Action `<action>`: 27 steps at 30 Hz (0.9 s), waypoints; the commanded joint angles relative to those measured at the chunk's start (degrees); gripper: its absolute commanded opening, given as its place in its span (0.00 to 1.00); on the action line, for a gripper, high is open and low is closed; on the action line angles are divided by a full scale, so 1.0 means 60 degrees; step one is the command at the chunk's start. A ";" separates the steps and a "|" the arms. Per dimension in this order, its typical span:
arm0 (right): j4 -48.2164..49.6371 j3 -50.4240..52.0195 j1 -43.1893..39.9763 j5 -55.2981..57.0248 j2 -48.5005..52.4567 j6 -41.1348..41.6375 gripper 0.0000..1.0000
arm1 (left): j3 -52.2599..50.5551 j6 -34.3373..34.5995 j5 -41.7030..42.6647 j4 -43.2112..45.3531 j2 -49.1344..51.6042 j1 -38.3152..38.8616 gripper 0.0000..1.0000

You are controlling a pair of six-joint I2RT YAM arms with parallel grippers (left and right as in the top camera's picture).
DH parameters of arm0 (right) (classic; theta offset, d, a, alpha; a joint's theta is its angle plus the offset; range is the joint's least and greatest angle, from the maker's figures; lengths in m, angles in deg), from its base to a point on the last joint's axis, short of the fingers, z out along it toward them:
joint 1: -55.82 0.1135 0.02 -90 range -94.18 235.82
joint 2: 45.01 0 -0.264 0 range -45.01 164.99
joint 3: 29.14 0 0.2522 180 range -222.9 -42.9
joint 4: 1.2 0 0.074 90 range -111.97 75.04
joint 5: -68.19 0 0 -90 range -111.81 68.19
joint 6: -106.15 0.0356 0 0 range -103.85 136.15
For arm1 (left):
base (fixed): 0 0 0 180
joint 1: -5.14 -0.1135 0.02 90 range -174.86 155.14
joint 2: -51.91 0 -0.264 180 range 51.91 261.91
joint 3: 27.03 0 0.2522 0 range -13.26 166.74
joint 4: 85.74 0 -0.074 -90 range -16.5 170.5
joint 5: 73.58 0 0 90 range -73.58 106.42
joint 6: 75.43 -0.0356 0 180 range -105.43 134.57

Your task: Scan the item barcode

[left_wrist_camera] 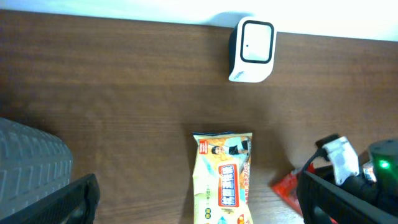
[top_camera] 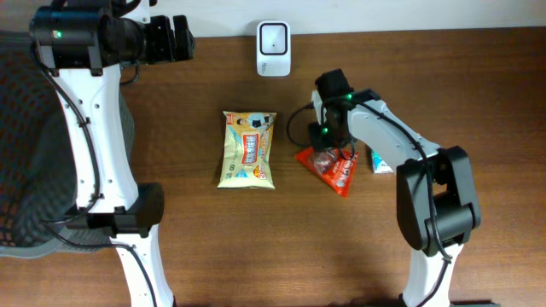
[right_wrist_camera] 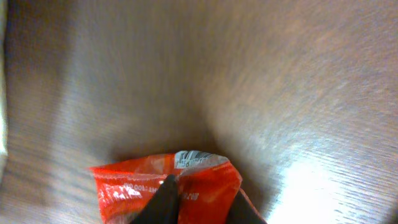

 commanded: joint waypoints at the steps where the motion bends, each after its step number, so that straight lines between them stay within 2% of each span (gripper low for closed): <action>1: -0.0069 -0.1479 -0.0226 0.0492 -0.0069 0.2244 0.14 | 0.0113 0.0055 0.0066 -0.0004 -0.0157 -0.0018 0.99; 2: -0.0273 -0.1960 -0.0357 0.0492 -0.0069 0.2790 0.14 | 0.0113 0.0055 0.0066 -0.0004 -0.0157 -0.0018 0.99; 3: -0.0561 -0.2386 -0.0503 0.0448 -0.0069 0.3206 0.33 | 0.0113 0.0055 0.0066 -0.0004 -0.0157 -0.0018 0.99; 4: -0.0914 -0.2659 -0.0605 0.0379 -0.0069 0.3202 0.74 | 0.0113 0.0055 0.0066 -0.0004 -0.0157 -0.0018 0.99; 5: -0.1486 -0.2761 -0.0692 0.0382 -0.0069 0.3162 0.99 | 0.0113 0.0055 0.0066 -0.0004 -0.0157 -0.0015 0.99; 7: -0.2452 -0.2754 -0.0718 0.0382 -0.0066 0.3005 0.99 | 0.0113 0.0055 0.0066 -0.0004 -0.0157 -0.0018 0.99; 9: -0.3453 -0.2696 -0.0710 0.0379 -0.0066 0.2550 0.33 | 0.0113 0.0055 0.0066 -0.0004 -0.0157 -0.0018 0.99; 10: -0.3537 -0.2539 -0.0699 0.0382 -0.0066 0.2550 0.14 | 0.0113 0.0055 0.0062 -0.0004 -0.0157 -0.0018 0.99; 11: -0.3504 -0.2222 -0.0699 0.0379 -0.0066 0.2554 0.04 | 0.0113 0.0055 0.0066 -0.0004 -0.0157 -0.0018 0.99; 15: -0.2761 -0.0204 -0.0703 0.0463 -0.0066 0.2076 0.05 | 0.0113 0.0055 0.0066 -0.0004 -0.0157 -0.0018 0.99; 18: -0.3887 -0.0240 -0.0714 0.0474 -0.0106 0.2080 0.06 | 0.0113 0.0055 0.0062 -0.0004 -0.0157 -0.0018 0.99; 21: -0.5293 -0.1647 -0.0710 0.0495 -0.0106 0.1723 0.26 | 0.0113 0.0055 0.0066 -0.0004 -0.0157 -0.0015 0.99; 24: -0.4863 -0.2320 -0.0776 0.0495 -0.0102 0.1297 0.97 | 0.0113 0.0055 0.0066 -0.0004 -0.0157 -0.0018 0.99; 27: -0.4346 -0.2313 -0.1475 -0.0211 -0.0066 0.1293 0.99 | 0.0113 0.0055 0.0066 -0.0004 -0.0157 -0.0018 0.99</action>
